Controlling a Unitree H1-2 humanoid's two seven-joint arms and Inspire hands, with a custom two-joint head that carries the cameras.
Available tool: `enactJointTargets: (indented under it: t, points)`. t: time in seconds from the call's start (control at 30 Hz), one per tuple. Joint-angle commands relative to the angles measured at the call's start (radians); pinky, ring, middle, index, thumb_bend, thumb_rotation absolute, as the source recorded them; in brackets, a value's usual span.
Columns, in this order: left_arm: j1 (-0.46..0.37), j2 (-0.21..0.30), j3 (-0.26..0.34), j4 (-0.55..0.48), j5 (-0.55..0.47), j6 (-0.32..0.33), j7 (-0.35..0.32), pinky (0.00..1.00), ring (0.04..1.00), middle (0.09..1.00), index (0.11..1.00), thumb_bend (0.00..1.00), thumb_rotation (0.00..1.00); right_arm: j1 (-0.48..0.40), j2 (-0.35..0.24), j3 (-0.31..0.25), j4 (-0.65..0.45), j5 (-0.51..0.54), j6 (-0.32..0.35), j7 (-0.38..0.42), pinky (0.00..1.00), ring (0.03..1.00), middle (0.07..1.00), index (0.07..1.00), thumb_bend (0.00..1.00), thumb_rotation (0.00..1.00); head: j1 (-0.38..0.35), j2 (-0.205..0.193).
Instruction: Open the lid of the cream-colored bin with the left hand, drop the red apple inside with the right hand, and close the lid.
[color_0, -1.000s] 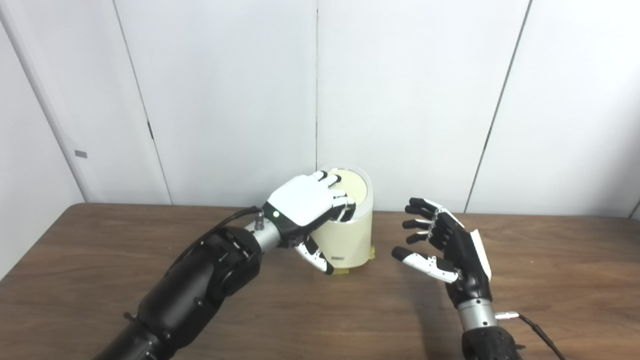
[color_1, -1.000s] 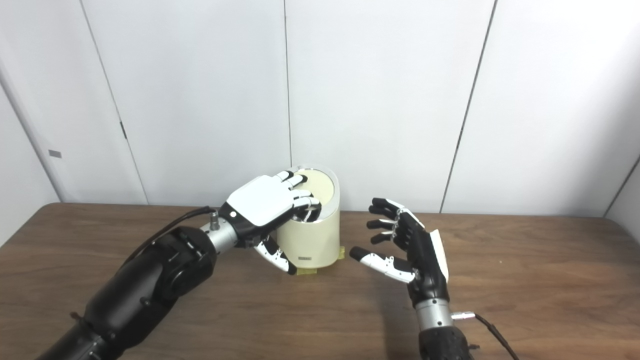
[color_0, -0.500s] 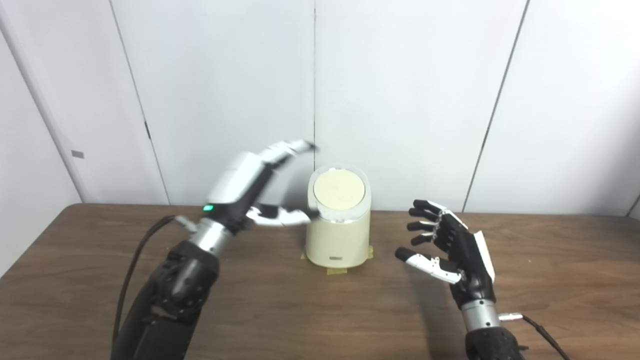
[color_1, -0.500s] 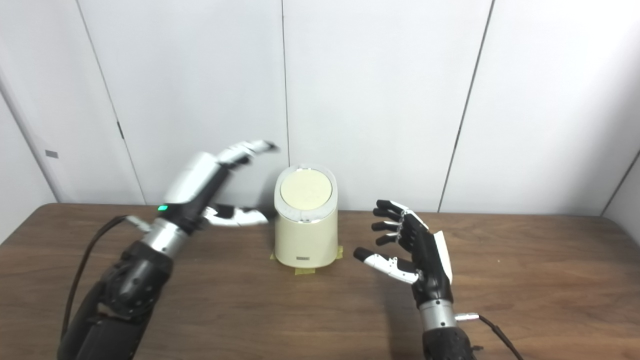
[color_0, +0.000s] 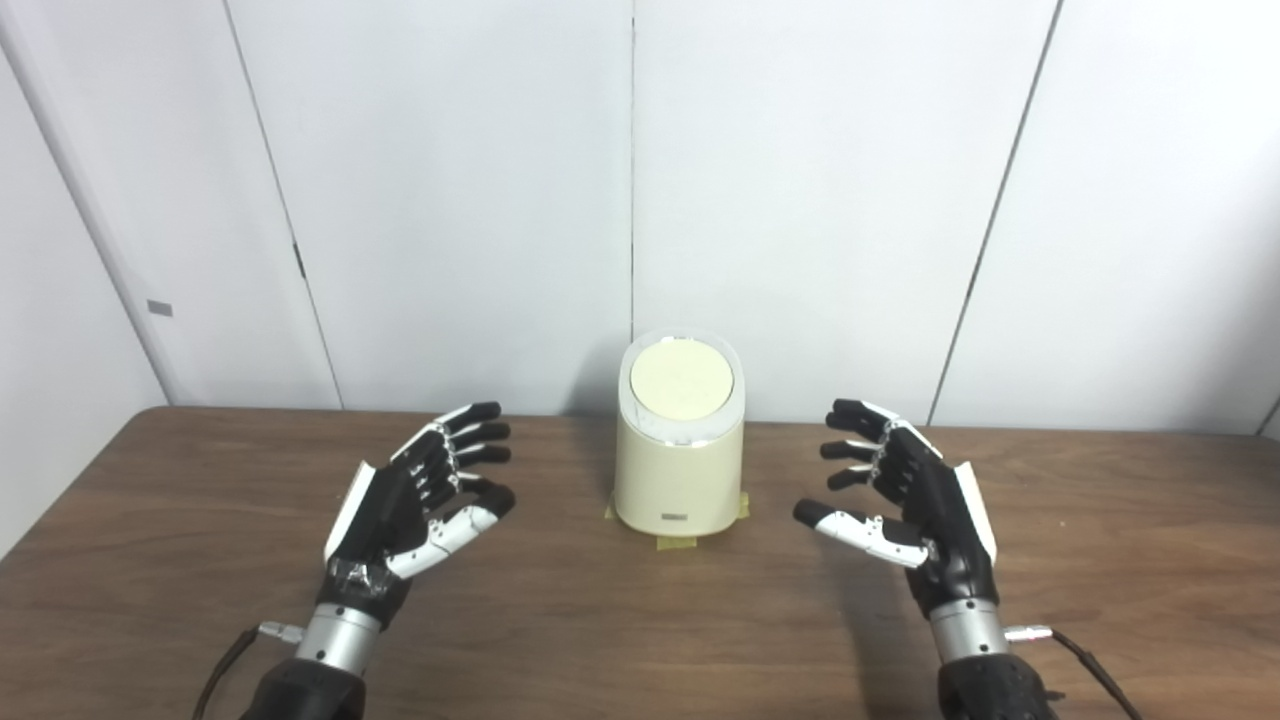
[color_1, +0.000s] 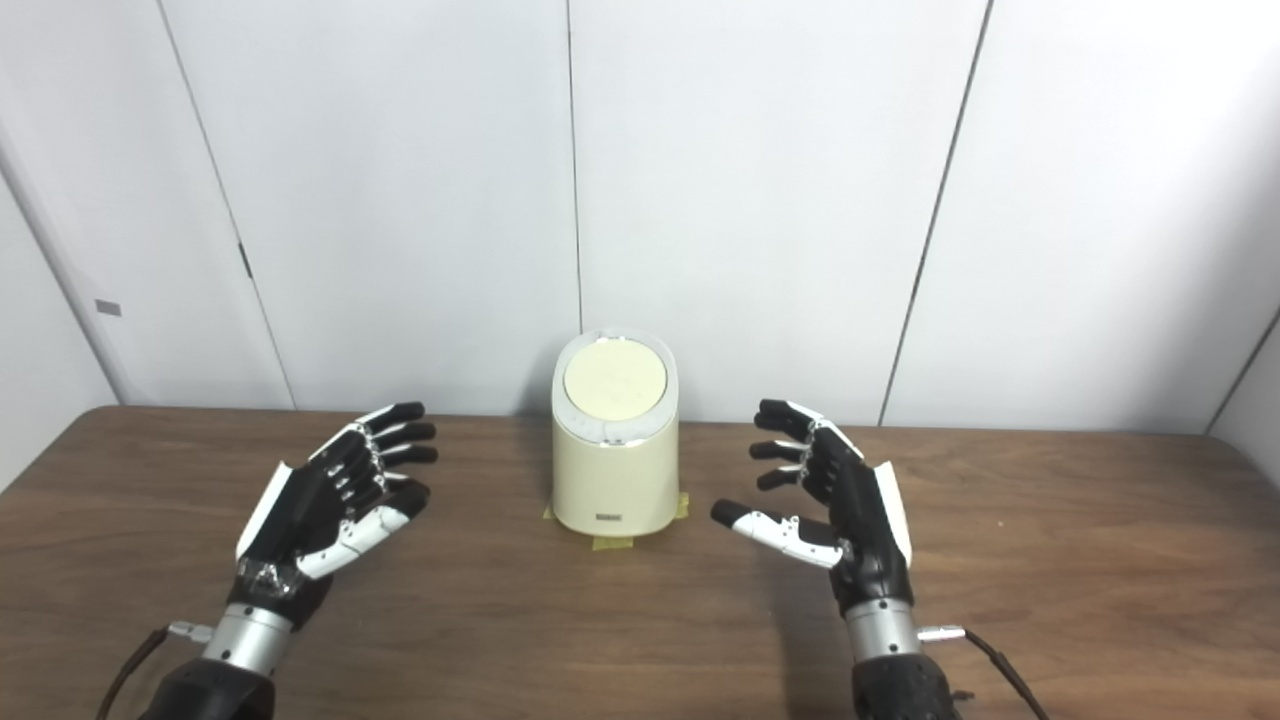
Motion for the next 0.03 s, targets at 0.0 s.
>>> enactJointTargets:
  t: [0.0]
  points:
    - [-0.036, 0.013, -0.002, -0.005, -0.02, -0.011, -0.013, 0.55, 0.716, 0.769, 0.809, 0.81, 0.39, -0.028, -0.005, -0.002, -0.046, 0.008, -0.002, 0.006, 0.49, 0.646, 0.742, 0.734, 0.86, 0.24, 0.002, 0.002]
